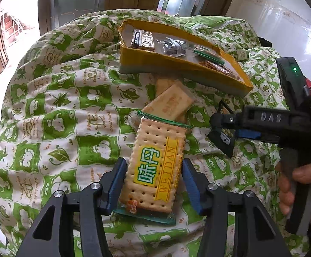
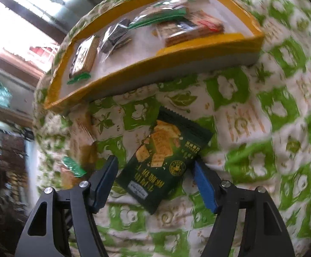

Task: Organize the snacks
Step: 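Hold the WEIDAN pack in the left tool while the right tool moves to a tan cracker pack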

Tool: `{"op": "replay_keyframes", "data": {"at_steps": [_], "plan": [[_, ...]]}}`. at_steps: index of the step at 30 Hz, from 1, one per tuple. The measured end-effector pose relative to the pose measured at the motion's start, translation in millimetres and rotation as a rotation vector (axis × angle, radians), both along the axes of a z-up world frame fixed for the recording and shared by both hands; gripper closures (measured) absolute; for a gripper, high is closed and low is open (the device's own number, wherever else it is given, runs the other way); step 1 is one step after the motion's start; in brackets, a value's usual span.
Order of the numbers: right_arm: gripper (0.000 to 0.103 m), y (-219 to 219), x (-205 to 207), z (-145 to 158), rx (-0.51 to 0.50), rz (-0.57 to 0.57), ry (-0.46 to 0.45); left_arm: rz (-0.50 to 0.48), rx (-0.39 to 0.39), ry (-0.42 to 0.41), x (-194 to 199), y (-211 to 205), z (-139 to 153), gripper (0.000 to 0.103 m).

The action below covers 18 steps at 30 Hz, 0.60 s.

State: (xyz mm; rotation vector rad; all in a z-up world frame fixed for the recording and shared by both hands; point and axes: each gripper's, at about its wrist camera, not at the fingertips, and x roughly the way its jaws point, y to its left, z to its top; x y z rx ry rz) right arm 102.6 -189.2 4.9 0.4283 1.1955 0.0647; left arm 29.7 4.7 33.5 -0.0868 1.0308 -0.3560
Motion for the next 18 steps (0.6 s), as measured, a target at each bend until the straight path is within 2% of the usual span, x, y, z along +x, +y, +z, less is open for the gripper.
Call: {"op": "replay_keyframes", "data": {"at_steps": [2, 6, 12, 15, 18], "plan": [[0.034, 5.7, -0.6, 0.4, -0.041, 0.033, -0.012, 0.008, -0.009, -0.001, -1.4, 4.2, 1.0, 0.047], [0.036, 0.1, -5.3, 5.0, -0.035, 0.024, -0.034, 0.028, -0.006, -0.030, -4.3, 14.7, 7.6, 0.047], [0.036, -4.8, -14.1, 35.1, -0.054, -0.001, -0.106, 0.059, -0.018, -0.044, 1.6, 27.2, 12.6, 0.047], [0.036, 4.9, -12.5, 50.2, -0.019, 0.016, -0.135, 0.060, -0.030, -0.034, 2.3, 27.3, 11.1, 0.047], [0.036, 28.3, -5.1, 53.7, 0.074, 0.060, -0.119, 0.039, -0.023, 0.000, -0.2, 21.4, -0.1, 0.047]]}}
